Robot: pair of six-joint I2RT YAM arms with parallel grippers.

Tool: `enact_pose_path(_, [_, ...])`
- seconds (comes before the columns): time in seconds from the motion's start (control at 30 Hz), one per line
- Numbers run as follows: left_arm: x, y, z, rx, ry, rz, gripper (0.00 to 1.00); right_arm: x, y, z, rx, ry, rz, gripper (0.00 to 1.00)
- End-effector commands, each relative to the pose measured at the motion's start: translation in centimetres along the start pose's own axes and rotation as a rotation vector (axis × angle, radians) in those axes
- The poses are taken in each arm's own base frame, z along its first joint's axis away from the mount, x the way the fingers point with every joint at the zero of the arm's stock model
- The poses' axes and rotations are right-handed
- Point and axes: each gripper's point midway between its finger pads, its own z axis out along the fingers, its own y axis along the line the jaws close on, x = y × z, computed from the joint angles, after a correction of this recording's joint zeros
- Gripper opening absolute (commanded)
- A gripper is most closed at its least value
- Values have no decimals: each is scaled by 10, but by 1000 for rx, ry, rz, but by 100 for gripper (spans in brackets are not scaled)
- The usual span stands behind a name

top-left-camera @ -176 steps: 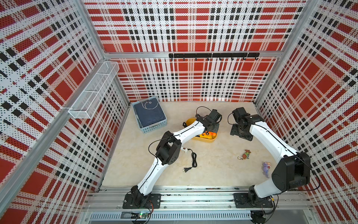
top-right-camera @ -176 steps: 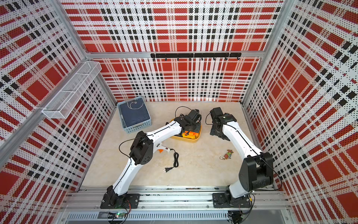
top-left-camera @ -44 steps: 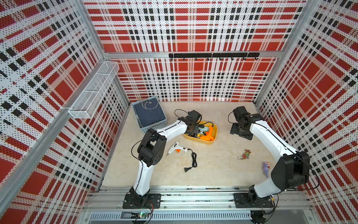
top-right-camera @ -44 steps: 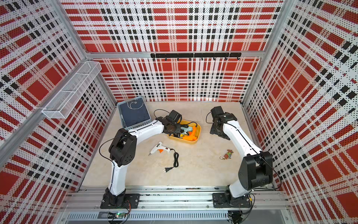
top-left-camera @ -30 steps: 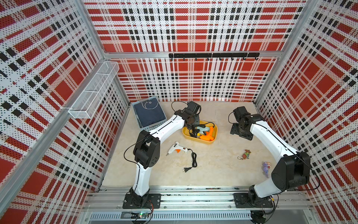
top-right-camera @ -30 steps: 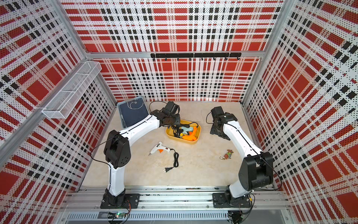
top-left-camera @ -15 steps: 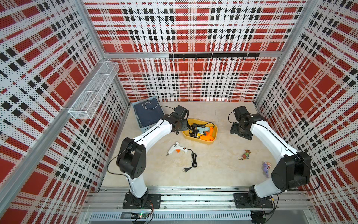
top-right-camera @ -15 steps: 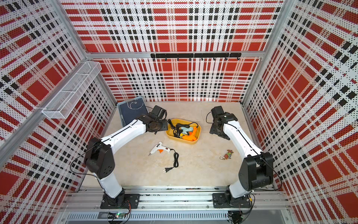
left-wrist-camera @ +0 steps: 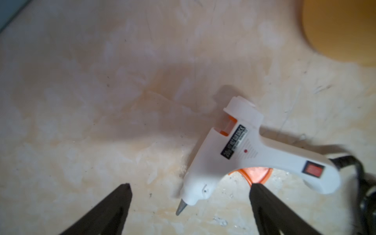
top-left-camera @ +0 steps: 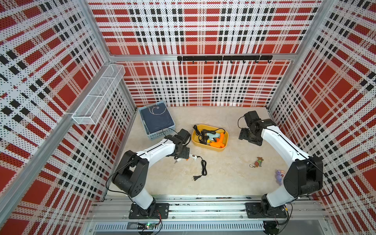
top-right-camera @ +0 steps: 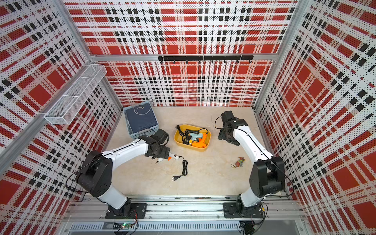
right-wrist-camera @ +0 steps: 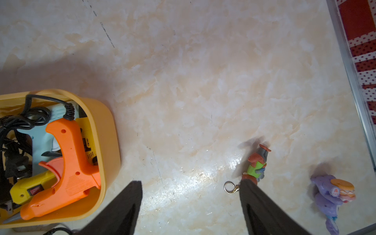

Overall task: Put the hot melt glue gun into the storage box
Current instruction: Pick up the hot melt adhesive gun from the center of the board.

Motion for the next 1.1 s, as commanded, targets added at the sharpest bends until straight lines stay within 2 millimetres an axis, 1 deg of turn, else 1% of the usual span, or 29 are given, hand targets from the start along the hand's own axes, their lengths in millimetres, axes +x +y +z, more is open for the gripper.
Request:
enact_pose_path(0.0, [1,-6,14,20,21,89,88,-2,9,-3,-33,1,-15,83])
enact_pose_path(0.23, [4,-12,31,41,70,164,72,1,4,-5,-24,-3,-7,83])
enact_pose_path(0.3, [5,-13,36,44,80,175,64,2,4,-5,-25,-3,-4,83])
enact_pose_path(0.37, [5,-16,39,51,89,181,54,2,3,-6,-24,-5,-2,83])
enact_pose_path(0.43, [4,-19,38,55,90,184,40,1,3,-6,-23,-9,-1,83])
enact_pose_path(0.5, [0,-19,33,45,74,181,17,1,2,-7,-22,-10,0,83])
enact_pose_path(0.53, [-3,-19,28,40,62,177,10,1,2,-7,-23,-11,0,83])
enact_pose_path(0.57, [-8,-18,21,33,42,169,7,1,3,-6,-22,-10,1,83])
enact_pose_path(0.63, [-21,-14,4,23,-7,140,2,1,3,-6,-23,-11,1,83])
enact_pose_path(0.67, [-30,-13,-9,23,-45,120,0,1,3,-6,-23,-11,1,83])
enact_pose_path(0.7, [-39,-12,-21,27,-81,101,0,1,3,-5,-23,-11,1,83])
enact_pose_path(0.77, [-60,-11,-54,48,-171,61,0,-1,5,-5,-25,-12,2,83])
enact_pose_path(0.87, [-86,-8,-103,82,-303,2,0,-4,7,-4,-28,-13,-1,83])
enact_pose_path(0.97, [-100,-1,-146,105,-407,-40,0,-6,10,-2,-32,-13,-5,83])
enact_pose_path(1.07, [-108,5,-177,113,-482,-61,0,-7,13,-1,-38,-12,-8,83])
